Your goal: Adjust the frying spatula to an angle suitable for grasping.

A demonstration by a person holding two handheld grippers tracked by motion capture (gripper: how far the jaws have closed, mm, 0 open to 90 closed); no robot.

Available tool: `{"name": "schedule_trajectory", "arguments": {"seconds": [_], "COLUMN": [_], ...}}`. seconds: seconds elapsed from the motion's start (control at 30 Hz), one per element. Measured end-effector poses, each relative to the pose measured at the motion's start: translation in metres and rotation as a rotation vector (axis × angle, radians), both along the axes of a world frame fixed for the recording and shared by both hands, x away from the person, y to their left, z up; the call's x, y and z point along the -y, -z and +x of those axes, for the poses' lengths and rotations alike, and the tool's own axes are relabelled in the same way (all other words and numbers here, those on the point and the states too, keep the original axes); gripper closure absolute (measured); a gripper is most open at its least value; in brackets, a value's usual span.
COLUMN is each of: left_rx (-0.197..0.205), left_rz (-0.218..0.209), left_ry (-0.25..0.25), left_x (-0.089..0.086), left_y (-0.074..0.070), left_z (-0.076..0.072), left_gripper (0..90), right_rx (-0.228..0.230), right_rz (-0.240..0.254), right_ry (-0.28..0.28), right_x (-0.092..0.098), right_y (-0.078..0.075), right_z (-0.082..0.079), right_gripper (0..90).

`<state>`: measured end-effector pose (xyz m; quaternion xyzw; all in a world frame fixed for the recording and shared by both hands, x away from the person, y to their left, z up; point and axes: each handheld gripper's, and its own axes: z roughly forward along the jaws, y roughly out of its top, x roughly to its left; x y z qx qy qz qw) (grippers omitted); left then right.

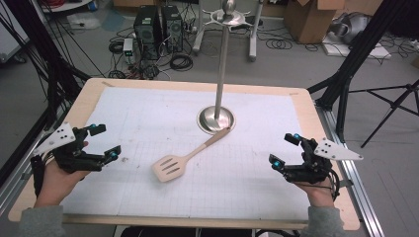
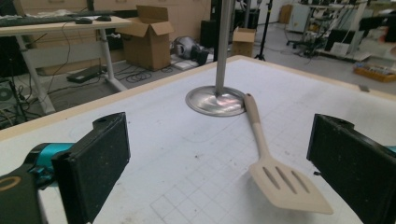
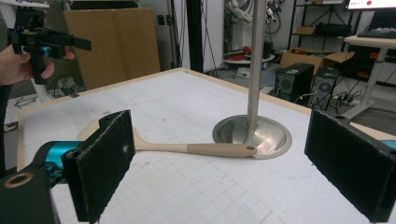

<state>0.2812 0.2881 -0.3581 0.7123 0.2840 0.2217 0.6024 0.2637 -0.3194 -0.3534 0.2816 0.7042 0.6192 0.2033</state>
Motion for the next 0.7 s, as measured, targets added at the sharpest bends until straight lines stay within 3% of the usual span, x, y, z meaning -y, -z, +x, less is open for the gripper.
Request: {"name": "schedule_trajectory", "arguments": {"seconds": [0.33, 0.5, 0.6, 0.7], "left_rx": [-0.019, -0.034, -0.038, -0.039], "left_rz": [0.023, 0.029, 0.031, 0.027], "left_ry": [-0.025, -0.037, -0.038, -0.045], "left_x": [-0.006, -0.01, -0.013, -0.015], "left_y": [0.01, 0.016, 0.018, 0.02], "left_z": [-0.001, -0.003, -0.004, -0.005], "left_gripper": [6.4, 6.4, 6.6, 6.9], "right_rx": [-0.01, -0.036, -0.025, -0.025], "right_rz": [-0.012, -0.023, -0.051, -0.055], "right_ry": [0.002, -0.017, -0.028, -0.038], "right_x": [-0.014, -0.023, -0.029, -0.033], "right_y": [0.004, 0.007, 0.008, 0.009], "right_z": [0.008, 0.015, 0.018, 0.021], "right_gripper": [7.7, 7.8, 19.1, 20.8]}}
